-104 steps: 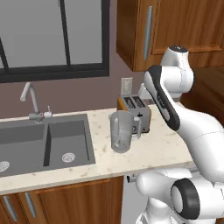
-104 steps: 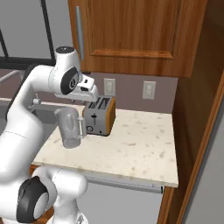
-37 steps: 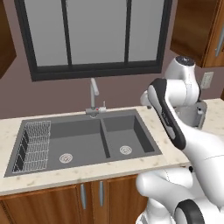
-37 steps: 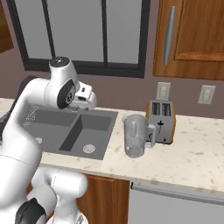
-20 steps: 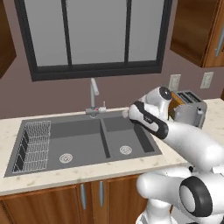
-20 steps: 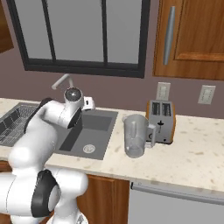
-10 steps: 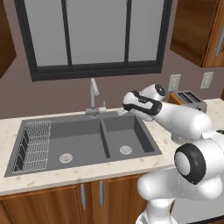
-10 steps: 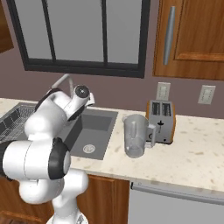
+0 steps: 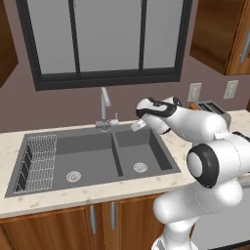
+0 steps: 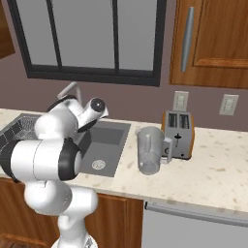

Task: Turn on the sink faucet and place the jug under the water for a few seconds to fill it up.

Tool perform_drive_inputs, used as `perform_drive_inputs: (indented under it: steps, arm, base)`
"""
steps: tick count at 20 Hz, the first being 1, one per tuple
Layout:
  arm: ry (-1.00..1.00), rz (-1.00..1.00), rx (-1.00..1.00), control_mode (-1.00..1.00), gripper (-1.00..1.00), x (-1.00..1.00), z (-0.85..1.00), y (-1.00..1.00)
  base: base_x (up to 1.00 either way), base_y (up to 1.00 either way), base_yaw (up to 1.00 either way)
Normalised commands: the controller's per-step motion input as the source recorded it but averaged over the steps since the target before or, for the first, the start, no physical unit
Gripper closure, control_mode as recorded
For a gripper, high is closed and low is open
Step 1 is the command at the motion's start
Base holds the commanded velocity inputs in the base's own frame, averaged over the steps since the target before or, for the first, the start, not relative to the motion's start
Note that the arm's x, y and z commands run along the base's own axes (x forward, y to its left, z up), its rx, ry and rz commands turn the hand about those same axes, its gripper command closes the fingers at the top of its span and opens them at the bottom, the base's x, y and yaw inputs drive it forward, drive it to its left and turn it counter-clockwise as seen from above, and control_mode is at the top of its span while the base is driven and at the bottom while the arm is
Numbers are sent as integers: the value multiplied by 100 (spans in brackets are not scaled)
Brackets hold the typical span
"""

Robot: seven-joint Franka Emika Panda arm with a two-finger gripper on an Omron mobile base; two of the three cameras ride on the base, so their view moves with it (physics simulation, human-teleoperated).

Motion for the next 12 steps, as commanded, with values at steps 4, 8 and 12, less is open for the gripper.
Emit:
perform_drive_inputs:
  steps: [4, 8, 12]
  arm:
    - [-15, 5, 2, -100, -100, 26, -25, 0]
    - [-13, 3, 3, -100, -100, 41, -15, 0]
    - [-10, 3, 7, -100, -100, 48, -1, 0]
  base:
    - [0, 0, 0]
    - [0, 0, 0]
    - [0, 0, 0]
